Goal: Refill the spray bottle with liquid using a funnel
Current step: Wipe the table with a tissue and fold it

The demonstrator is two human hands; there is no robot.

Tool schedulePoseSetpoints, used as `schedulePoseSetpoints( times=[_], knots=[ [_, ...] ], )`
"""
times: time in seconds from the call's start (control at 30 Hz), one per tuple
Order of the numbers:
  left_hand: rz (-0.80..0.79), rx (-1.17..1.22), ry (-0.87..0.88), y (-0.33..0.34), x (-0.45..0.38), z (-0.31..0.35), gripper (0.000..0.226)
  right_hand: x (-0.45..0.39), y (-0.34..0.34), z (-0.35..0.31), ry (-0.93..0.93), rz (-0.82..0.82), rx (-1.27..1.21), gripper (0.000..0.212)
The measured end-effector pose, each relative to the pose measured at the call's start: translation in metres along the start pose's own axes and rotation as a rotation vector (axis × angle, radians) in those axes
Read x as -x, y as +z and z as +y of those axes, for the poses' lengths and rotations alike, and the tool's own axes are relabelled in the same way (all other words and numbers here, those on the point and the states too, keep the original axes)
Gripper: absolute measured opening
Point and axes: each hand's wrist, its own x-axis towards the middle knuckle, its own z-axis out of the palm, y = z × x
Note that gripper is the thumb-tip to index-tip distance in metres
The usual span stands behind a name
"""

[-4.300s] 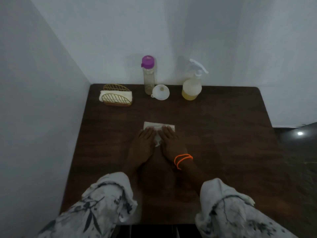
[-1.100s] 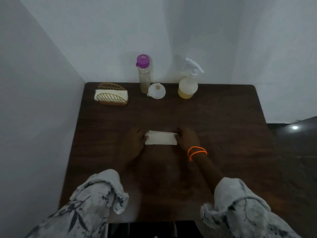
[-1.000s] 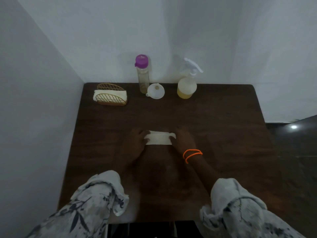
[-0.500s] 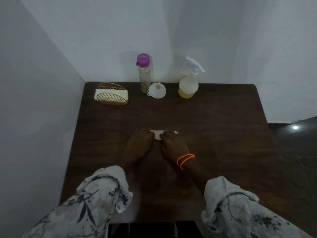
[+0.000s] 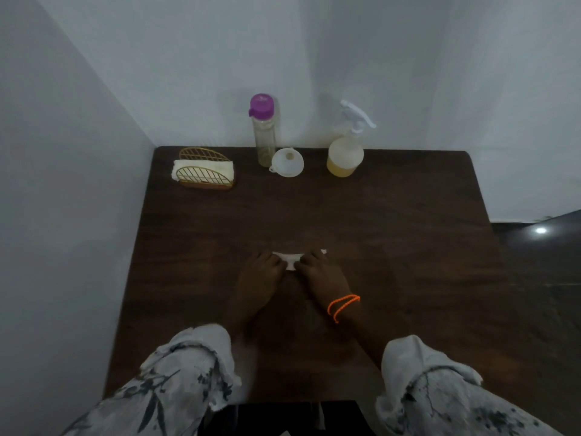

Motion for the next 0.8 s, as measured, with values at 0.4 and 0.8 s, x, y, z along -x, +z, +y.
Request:
schedulePoseSetpoints(
  times=[0.4, 0.8],
  knots=[
    [-0.166, 0.070, 0.182, 0.023, 0.044, 0.092, 0.015, 0.137, 0.024, 0.015, -0.095, 0.106, 0.019, 0.029],
    [-0.022, 0.026, 0.009, 0.020, -0.129, 0.028, 0.010, -0.013, -0.019, 0.094, 0.262, 0.084, 0.006, 0.021]
  ],
)
